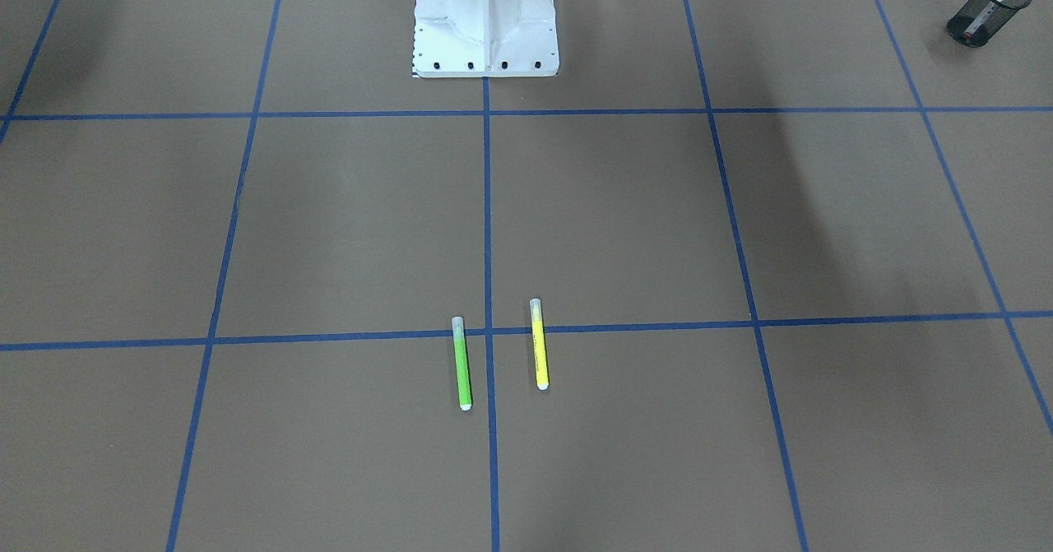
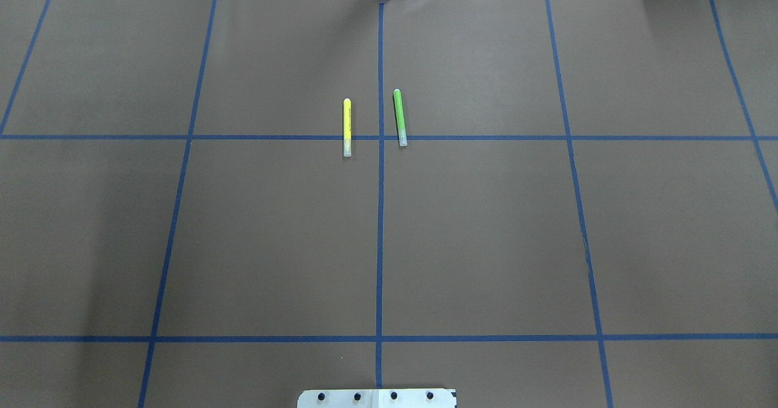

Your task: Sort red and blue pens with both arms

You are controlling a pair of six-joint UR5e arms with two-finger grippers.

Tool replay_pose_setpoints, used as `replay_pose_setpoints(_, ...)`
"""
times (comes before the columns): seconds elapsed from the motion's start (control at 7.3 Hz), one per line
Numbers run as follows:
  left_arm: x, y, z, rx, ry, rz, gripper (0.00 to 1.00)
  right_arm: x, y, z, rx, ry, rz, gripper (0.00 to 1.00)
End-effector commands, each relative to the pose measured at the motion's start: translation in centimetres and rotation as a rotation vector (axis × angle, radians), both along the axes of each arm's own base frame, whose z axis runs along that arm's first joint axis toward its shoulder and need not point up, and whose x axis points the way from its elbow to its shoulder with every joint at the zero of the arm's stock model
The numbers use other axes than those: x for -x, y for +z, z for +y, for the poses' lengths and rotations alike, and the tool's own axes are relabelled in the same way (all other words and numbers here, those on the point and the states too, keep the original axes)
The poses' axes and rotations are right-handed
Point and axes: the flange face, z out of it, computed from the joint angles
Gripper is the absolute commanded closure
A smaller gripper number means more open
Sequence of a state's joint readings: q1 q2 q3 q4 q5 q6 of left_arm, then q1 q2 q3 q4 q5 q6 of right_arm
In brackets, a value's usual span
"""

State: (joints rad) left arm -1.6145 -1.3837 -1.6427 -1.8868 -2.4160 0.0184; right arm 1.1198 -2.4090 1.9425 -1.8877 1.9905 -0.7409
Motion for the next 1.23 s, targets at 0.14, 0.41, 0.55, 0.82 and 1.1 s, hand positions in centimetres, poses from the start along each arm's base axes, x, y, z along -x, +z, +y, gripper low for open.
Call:
replay_pose_setpoints(0.14, 0.03, 0.07, 0.02, 0.001, -0.001, 0.000, 0.00, 0.21, 0.45, -0.42, -0.003, 0.000, -0.002, 0.94)
replay_pose_setpoints(0.41, -0.03, -0.01, -0.01, 0.000, 0.001, 0.000, 0.00, 0.16, 0.60, -0.29, 0.001, 0.001, -0.001, 0.87)
replay_pose_setpoints(0.55, -0.03, -0.01, -0.01, 0.000, 0.001, 0.000, 0.00, 0.14, 0.66, -0.25, 0.002, 0.001, -0.002, 0.68)
replay_pose_setpoints(0.82, 0.03, -0.01, 0.01, 0.000, -0.001, 0.000, 0.00, 0.14, 0.66, -0.25, 0.003, 0.001, 0.000, 0.42)
replay_pose_setpoints(1.1, -0.03, -0.03, -0.01, -0.003, 0.002, 0.000, 0.00, 0.14, 0.66, -0.23, 0.003, 0.004, -0.001, 0.05)
